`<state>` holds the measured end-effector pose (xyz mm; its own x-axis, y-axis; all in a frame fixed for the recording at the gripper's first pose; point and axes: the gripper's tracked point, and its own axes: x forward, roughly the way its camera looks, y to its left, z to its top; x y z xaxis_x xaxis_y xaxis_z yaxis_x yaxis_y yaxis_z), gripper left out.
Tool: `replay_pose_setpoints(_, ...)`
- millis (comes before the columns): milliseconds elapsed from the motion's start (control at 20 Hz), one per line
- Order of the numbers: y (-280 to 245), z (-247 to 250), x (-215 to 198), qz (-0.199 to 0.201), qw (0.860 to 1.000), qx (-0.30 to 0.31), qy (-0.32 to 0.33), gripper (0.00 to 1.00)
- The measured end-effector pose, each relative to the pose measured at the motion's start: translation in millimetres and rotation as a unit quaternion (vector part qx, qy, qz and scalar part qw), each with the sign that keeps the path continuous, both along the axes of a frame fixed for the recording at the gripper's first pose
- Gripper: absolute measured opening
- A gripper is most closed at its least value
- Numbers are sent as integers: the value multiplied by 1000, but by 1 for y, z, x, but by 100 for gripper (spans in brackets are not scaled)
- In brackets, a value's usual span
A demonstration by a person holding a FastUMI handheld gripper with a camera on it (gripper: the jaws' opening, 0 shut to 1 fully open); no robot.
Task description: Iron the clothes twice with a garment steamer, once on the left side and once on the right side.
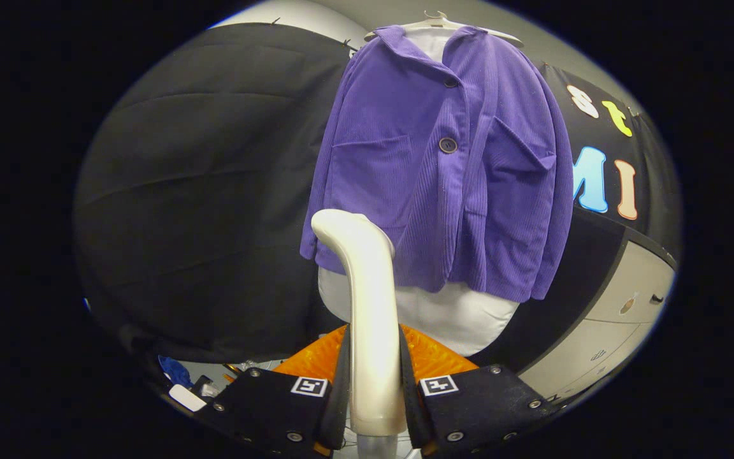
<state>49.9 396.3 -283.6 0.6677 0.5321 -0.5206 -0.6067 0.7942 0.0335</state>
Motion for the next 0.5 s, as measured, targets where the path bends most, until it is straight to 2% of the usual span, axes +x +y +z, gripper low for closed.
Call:
replay_pose_setpoints(150, -14, -4, -14, -13, 1000, 1, 24, 38)
replay_pose_setpoints(300, -37, 8, -28, -36, 999, 18, 21, 38)
replay_pose_setpoints(500, -87, 23, -47, -58, 998, 31, 24, 38)
